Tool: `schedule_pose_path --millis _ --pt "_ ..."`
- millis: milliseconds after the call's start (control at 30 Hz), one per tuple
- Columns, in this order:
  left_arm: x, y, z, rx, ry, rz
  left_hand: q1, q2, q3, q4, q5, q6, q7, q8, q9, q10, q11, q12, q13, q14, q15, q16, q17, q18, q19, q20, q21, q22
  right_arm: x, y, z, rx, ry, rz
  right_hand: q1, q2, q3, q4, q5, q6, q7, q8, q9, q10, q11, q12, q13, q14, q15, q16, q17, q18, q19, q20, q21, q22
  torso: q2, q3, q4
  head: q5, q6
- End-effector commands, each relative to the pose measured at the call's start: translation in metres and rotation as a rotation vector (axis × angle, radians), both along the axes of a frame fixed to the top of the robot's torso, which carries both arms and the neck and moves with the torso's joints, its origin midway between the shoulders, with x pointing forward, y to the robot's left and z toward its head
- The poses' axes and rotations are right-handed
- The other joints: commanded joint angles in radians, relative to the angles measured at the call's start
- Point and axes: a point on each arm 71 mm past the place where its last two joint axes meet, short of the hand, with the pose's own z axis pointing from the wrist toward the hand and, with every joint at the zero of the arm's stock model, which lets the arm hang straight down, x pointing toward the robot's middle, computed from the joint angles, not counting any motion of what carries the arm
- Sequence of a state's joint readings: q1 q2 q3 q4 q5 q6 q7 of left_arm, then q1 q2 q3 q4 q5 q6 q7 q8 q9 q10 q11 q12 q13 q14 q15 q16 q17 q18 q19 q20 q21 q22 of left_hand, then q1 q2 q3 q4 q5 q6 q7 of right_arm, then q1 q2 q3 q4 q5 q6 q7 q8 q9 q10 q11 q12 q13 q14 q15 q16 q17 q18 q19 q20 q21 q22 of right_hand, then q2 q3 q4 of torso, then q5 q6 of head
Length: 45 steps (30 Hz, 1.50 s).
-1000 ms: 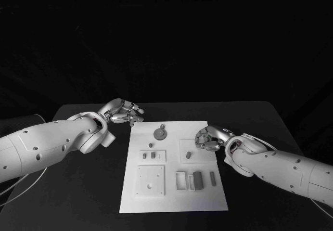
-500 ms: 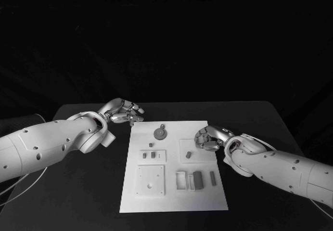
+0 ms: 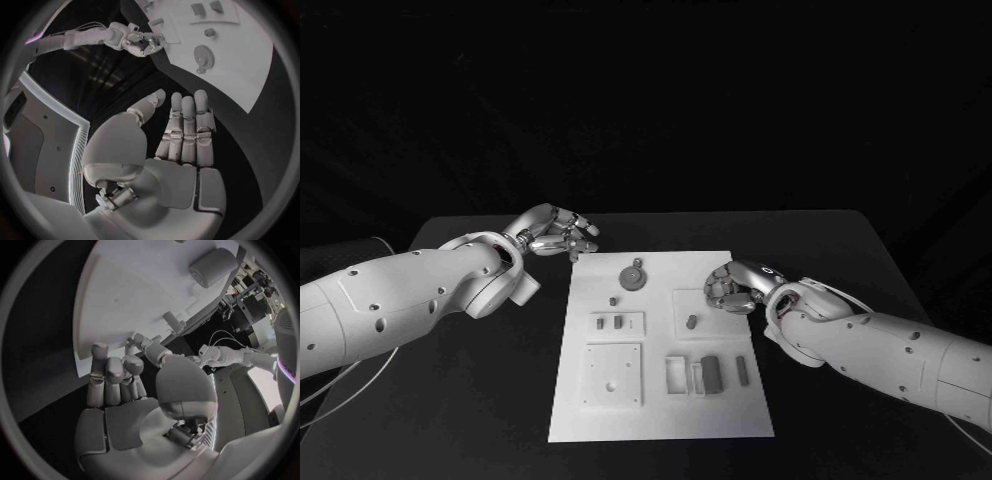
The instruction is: Assemble the parts on the task board
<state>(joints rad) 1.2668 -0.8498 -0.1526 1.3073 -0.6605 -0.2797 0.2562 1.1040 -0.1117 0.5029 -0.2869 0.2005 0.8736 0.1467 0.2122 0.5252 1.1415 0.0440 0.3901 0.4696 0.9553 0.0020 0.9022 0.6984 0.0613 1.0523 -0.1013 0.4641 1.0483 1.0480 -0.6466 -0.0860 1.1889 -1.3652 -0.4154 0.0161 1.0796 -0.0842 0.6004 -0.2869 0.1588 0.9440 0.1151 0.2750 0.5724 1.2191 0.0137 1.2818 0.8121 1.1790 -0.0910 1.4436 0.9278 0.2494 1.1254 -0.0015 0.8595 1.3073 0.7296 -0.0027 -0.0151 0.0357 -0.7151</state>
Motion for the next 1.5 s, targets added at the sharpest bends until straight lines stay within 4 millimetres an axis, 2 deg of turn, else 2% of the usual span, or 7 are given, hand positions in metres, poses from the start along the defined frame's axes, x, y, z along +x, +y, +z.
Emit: schedule_pose_path --millis 33,733,933,1100,1167,1500 --pt "0.0000 -0.0014 0.0010 -0.011 -0.004 -0.003 0.011 0.000 -0.004 0.000 -0.004 0.029 0.025 0.003 -0.001 -0.040 0.032 -0.007 -0.001 -0.001 0.003 -0.004 0.001 0.011 -0.002 0.006 -0.007 -0.001 -0.0014 -0.0029 -0.0063 -0.036 0.015 0.001 0.008 0.001 0.001 -0.005 0.002 0.009 0.001 0.002 -0.001 0.001 -0.010 -0.002 -0.001 0.000 -0.006 -0.002 0.002 0.012 -0.002 -0.005 0.001 0.020 0.000 0.0000 -0.0002 0.000 -0.001" --pt "0.0003 -0.0003 0.0009 -0.009 -0.003 0.002 0.014 0.000 -0.005 0.000 -0.006 0.026 0.026 0.003 -0.002 -0.040 0.032 -0.010 -0.002 -0.001 0.003 -0.006 0.002 0.011 -0.003 0.007 -0.009 -0.002 -0.0011 -0.0033 -0.0066 -0.045 0.010 0.005 0.016 -0.001 0.003 -0.006 0.003 0.009 0.000 0.001 0.000 0.001 -0.011 -0.003 -0.002 0.000 -0.007 -0.002 0.002 0.012 -0.004 -0.006 0.001 0.020 0.000 -0.0002 -0.0002 0.000 -0.002" --pt "0.0003 0.0005 0.0010 -0.009 -0.005 0.006 0.016 0.002 -0.004 0.000 -0.006 0.026 0.026 0.004 -0.002 -0.040 0.032 -0.010 -0.002 -0.001 0.003 -0.007 0.003 0.012 -0.002 0.007 -0.009 -0.002 -0.0012 -0.0034 -0.0064 -0.050 0.004 0.009 0.026 0.010 0.007 -0.006 0.006 0.018 -0.002 0.005 0.002 0.002 -0.012 -0.004 -0.002 -0.001 -0.009 -0.002 0.002 0.012 -0.005 -0.006 0.002 0.020 0.000 -0.0001 -0.0003 0.000 -0.003" --pt "0.0005 0.0009 0.0011 -0.008 -0.007 0.009 0.017 0.003 -0.004 0.001 -0.006 0.026 0.026 0.004 -0.002 -0.039 0.032 -0.011 -0.003 0.000 0.004 -0.007 0.003 0.012 -0.002 0.008 -0.010 -0.002 -0.0011 -0.0025 -0.0059 -0.055 -0.008 0.018 0.028 0.023 0.009 -0.005 0.004 0.047 -0.010 0.018 0.009 0.003 -0.020 -0.006 -0.002 -0.002 -0.013 -0.001 0.003 0.012 -0.008 -0.005 0.004 0.020 0.000 0.0001 -0.0004 -0.001 -0.002" --pt "0.0006 0.0009 0.0011 -0.008 -0.007 0.009 0.017 0.004 -0.005 0.001 -0.007 0.025 0.026 0.004 -0.002 -0.039 0.032 -0.011 -0.003 0.000 0.004 -0.007 0.003 0.012 -0.001 0.008 -0.010 -0.001 -0.0013 -0.0014 -0.0057 -0.053 -0.010 0.022 0.021 0.028 0.006 -0.005 -0.009 0.057 -0.014 0.022 0.011 0.003 -0.024 -0.007 -0.001 -0.003 -0.016 0.000 0.004 0.012 -0.008 -0.004 0.005 0.020 0.000 0.0001 -0.0004 -0.001 -0.002" --pt "0.0010 0.0017 0.0012 -0.007 -0.010 0.014 0.017 0.005 -0.005 0.002 -0.007 0.025 0.026 0.004 -0.002 -0.038 0.032 -0.011 -0.003 0.001 0.004 -0.007 0.004 0.012 0.000 0.008 -0.010 -0.001 -0.0012 -0.0001 -0.0053 -0.054 -0.018 0.027 0.013 0.033 0.003 -0.003 -0.020 0.093 -0.027 0.038 0.021 0.001 -0.037 -0.009 0.000 -0.003 -0.025 0.000 0.003 0.012 -0.008 -0.005 0.006 0.019 0.000 -0.0003 -0.0005 -0.003 -0.004"
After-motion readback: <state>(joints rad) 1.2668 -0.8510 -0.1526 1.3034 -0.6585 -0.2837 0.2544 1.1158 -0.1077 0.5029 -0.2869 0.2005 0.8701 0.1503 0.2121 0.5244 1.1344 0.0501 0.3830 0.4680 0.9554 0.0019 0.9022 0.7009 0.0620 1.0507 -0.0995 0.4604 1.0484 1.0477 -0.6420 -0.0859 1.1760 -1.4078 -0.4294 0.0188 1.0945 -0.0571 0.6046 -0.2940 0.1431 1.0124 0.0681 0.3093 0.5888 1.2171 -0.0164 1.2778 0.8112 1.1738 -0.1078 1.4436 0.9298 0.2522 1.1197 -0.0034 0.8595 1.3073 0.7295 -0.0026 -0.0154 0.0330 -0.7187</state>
